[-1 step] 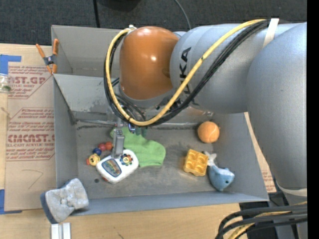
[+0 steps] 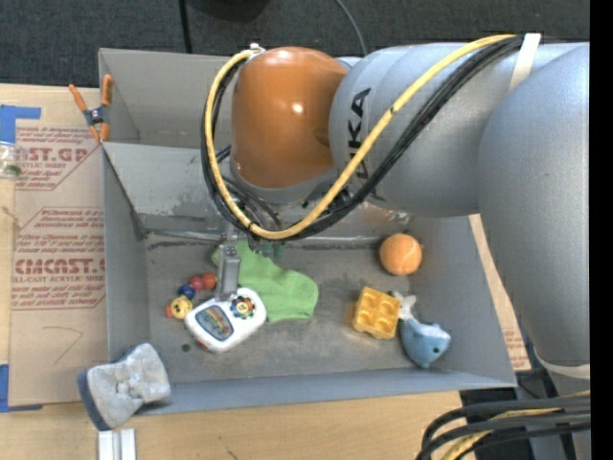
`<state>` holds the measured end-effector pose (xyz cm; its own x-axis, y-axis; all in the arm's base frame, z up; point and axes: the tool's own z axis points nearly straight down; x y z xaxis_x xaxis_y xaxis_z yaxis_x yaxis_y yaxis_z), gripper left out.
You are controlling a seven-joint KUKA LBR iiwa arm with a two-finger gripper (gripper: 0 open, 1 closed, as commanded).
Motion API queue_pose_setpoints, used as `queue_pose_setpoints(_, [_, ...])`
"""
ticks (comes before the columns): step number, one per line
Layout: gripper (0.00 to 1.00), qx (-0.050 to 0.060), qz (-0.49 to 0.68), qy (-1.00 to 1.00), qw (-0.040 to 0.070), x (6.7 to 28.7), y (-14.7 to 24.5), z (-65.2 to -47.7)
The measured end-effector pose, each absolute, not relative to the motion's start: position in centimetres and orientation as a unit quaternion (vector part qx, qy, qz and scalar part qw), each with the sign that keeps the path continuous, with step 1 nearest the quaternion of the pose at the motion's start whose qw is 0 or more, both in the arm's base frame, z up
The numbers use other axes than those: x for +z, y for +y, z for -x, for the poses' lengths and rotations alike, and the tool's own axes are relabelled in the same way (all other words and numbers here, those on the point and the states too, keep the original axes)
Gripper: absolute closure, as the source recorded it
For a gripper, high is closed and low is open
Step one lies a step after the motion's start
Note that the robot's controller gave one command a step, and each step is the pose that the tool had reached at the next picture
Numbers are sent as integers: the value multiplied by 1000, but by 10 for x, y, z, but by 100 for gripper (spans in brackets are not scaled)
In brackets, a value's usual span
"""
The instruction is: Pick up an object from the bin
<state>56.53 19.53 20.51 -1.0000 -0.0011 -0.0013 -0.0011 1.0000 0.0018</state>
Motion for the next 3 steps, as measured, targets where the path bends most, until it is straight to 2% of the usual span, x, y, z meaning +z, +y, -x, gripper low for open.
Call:
queue_pose_setpoints(1, [0, 1, 31, 1000, 3, 167, 194, -557])
queue_pose_setpoints(2, [0, 2, -1, 1000, 2, 113, 183, -558])
queue_pose_setpoints(3, [0, 2, -26, 1000, 2, 101, 178, -557])
